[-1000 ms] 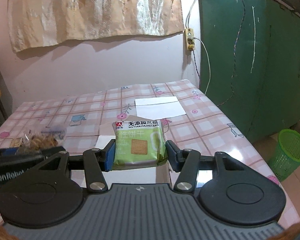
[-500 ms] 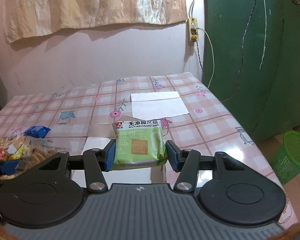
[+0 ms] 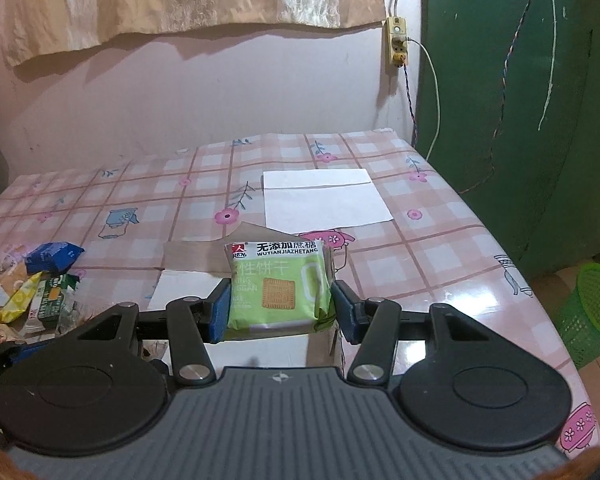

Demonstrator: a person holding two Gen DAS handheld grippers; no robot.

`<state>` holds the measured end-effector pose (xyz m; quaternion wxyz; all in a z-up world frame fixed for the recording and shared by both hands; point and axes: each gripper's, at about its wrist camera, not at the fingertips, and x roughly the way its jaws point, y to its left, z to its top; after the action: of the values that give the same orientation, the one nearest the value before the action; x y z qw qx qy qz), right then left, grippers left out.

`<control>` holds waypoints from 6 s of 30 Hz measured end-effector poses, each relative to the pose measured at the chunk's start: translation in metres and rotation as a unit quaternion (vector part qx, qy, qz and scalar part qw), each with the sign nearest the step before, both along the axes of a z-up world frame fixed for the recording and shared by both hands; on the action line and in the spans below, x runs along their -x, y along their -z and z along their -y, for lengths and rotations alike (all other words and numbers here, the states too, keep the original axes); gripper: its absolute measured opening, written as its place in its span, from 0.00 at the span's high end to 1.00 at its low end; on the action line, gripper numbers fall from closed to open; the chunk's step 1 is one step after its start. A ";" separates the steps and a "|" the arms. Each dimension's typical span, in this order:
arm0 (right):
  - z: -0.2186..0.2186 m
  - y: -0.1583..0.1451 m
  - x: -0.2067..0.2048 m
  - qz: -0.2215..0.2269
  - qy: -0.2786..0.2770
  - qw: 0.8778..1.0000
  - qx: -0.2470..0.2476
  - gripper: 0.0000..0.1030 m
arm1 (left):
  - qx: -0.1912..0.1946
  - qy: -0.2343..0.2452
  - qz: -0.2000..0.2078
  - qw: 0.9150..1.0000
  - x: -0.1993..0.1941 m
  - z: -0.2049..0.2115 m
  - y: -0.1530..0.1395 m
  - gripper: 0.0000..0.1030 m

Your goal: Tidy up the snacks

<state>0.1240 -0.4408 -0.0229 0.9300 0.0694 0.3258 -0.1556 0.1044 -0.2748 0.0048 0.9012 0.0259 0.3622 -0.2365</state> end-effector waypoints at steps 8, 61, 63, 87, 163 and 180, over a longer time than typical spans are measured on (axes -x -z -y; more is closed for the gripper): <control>0.002 0.003 -0.008 -0.006 0.001 1.000 0.004 0.37 | 0.002 0.006 -0.001 1.000 -0.004 0.005 0.003 0.39; -0.131 -0.026 0.087 0.013 -0.067 0.998 0.000 0.00 | -0.024 -0.146 0.015 0.989 0.073 -0.173 -0.030 0.13; -0.138 -0.024 0.084 0.012 -0.075 0.997 0.000 0.00 | -0.022 -0.152 0.013 0.988 0.074 -0.180 -0.028 0.13; -0.187 -0.003 0.063 0.006 -0.156 0.987 -0.022 0.00 | 0.069 -0.381 -0.071 0.919 0.005 -0.299 0.000 0.11; -0.292 -0.007 0.046 0.003 -0.203 0.979 -0.020 0.58 | 0.002 -0.217 0.045 0.975 0.039 -0.331 0.012 0.63; -0.245 -0.052 0.117 0.035 -0.176 0.984 -0.007 0.58 | 0.024 -0.196 0.058 0.979 0.083 -0.298 -0.017 0.63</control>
<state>0.0069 -0.1953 0.0287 0.9533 0.0229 0.3009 0.0156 0.0210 0.0235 0.0220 0.9498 -0.0533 0.3019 -0.0622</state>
